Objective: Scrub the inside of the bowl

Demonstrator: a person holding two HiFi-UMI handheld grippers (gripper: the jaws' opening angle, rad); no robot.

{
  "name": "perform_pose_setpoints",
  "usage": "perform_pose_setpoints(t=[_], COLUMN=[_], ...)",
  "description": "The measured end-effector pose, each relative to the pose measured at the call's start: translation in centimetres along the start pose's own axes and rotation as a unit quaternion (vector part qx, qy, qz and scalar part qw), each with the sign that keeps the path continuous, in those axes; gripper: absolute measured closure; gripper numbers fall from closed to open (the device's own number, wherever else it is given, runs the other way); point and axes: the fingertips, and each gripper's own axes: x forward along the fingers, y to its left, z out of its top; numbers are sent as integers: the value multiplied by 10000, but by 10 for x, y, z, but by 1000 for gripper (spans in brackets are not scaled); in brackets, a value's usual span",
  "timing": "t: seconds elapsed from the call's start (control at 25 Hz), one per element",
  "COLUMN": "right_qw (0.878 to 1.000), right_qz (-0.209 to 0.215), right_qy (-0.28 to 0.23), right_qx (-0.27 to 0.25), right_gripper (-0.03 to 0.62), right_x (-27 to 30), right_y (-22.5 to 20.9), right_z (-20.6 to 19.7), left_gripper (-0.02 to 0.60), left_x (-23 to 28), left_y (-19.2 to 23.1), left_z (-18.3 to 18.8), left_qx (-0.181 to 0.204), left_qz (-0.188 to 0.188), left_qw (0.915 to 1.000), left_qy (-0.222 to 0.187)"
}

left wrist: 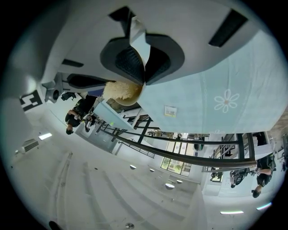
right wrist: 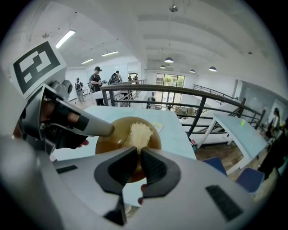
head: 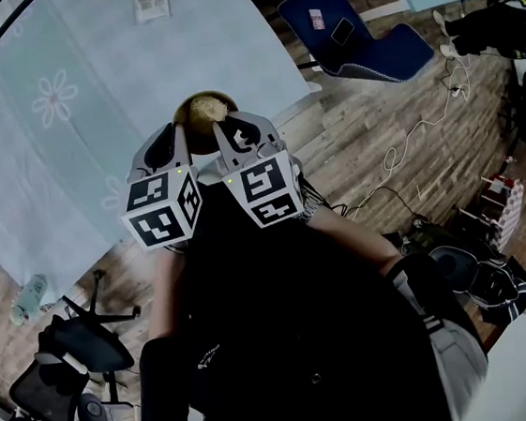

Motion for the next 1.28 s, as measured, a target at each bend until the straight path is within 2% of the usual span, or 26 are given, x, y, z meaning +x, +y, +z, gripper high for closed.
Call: perform_pose_setpoints(t=[0.2,0.48,0.64,0.84,0.96,1.08,1.28], right_qw=[9995,9993,9979,9959,9949,9946,9951], right_qz=[-191,-260,-443,-565,-429,-111,254], right_qy=[49,-222,-466,-693,-851,-915,-765], right_qx=[-250,-161,-99,147,322,478,579], right_gripper=[556,556,556,556,556,556,556], right_x=[-2,-7,-13,-18,-25,-27,-19], right_y=[-8,-11,-20,-30,-27,-16,5], right_z=[1,7,16,26,36,42,37], left_gripper=[555,557,557,557,557,557,557], left_x=[1,4,7,9,8,7,10], left_y=[6,9,15,27,31,29,17], left_z=[-3,-7,-7,-7,-4,1,6], left_qx=[10,-76,-62,-74,-118,-159,-197], left_qz=[69,169,272,391,465,503,440], left_qw=[10000,9998,9996,9992,9988,9986,9985], left_qy=[47,55,66,67,9,-104,-244])
